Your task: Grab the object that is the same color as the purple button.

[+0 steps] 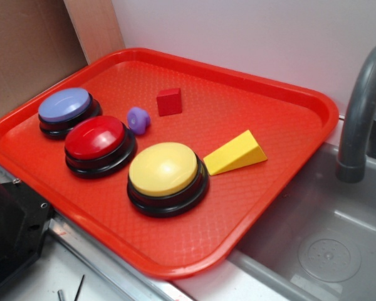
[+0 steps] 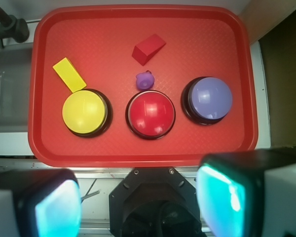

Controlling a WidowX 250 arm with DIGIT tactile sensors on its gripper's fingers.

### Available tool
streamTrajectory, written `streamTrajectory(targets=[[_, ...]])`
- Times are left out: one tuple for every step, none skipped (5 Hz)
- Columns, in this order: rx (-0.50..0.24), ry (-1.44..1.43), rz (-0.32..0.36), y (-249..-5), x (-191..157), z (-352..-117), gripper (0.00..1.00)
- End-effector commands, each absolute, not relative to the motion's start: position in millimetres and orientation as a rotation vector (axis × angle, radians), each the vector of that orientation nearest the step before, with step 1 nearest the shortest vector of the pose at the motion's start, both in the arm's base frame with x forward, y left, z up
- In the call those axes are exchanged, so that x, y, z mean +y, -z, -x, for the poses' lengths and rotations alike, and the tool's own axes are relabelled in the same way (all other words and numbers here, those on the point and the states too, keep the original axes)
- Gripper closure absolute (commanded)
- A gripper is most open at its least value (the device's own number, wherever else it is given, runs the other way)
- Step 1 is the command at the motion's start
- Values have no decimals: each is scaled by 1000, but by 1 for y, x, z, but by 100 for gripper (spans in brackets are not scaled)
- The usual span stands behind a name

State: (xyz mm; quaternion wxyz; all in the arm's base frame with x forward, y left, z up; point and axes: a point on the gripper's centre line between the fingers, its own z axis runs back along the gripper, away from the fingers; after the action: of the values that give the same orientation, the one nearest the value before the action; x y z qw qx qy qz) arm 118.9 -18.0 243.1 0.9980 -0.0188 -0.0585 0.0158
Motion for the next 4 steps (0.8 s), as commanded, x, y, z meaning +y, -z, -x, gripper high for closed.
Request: streamTrajectory(targets=[[-117, -32, 38, -243, -18, -119, 0], [-133, -70, 51, -227, -19, -129, 0], [-151, -92, 100, -205, -17, -144, 0], [-151, -91, 101, -188, -13, -156, 0]])
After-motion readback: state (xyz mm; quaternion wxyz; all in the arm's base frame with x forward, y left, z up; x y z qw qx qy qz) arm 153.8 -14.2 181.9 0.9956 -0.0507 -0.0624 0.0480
